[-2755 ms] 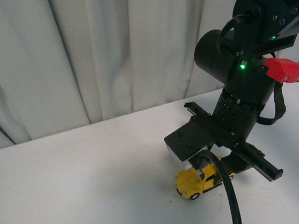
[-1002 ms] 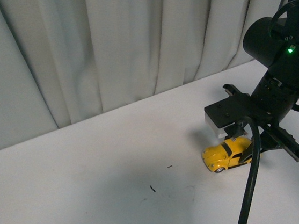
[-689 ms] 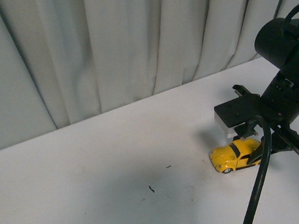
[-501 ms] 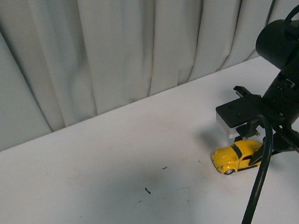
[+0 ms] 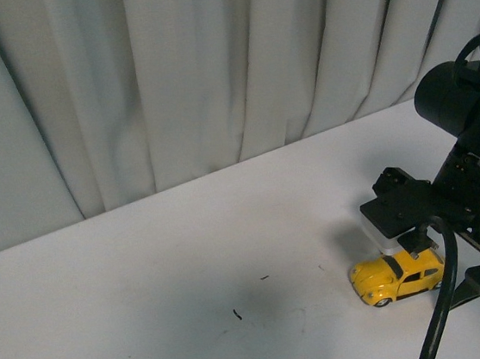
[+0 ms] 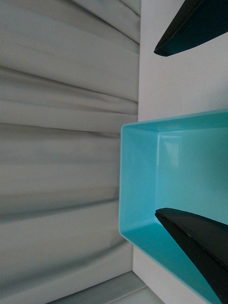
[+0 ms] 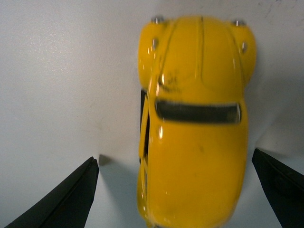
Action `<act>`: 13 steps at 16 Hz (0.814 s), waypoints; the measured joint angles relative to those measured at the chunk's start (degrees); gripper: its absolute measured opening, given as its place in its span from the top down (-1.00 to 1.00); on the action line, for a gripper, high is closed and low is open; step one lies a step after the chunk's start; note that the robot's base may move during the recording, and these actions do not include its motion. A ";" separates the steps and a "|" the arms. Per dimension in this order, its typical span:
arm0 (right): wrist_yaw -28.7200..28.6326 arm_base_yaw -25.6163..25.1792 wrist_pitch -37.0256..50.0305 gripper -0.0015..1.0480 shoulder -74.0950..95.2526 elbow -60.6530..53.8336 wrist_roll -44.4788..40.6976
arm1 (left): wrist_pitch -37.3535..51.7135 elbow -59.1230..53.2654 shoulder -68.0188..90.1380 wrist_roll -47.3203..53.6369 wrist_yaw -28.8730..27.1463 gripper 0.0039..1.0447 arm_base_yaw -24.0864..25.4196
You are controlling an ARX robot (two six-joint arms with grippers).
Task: Wind up and store yellow beetle toy
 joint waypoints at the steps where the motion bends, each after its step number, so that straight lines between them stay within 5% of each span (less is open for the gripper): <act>1: 0.00 0.02 0.04 -0.88 0.00 0.00 -0.02 | 0.00 0.00 0.00 0.00 0.00 -0.88 0.00; 13: 0.26 0.33 0.31 -0.87 0.00 0.02 -0.07 | 0.00 0.00 0.00 0.00 0.00 -0.88 0.00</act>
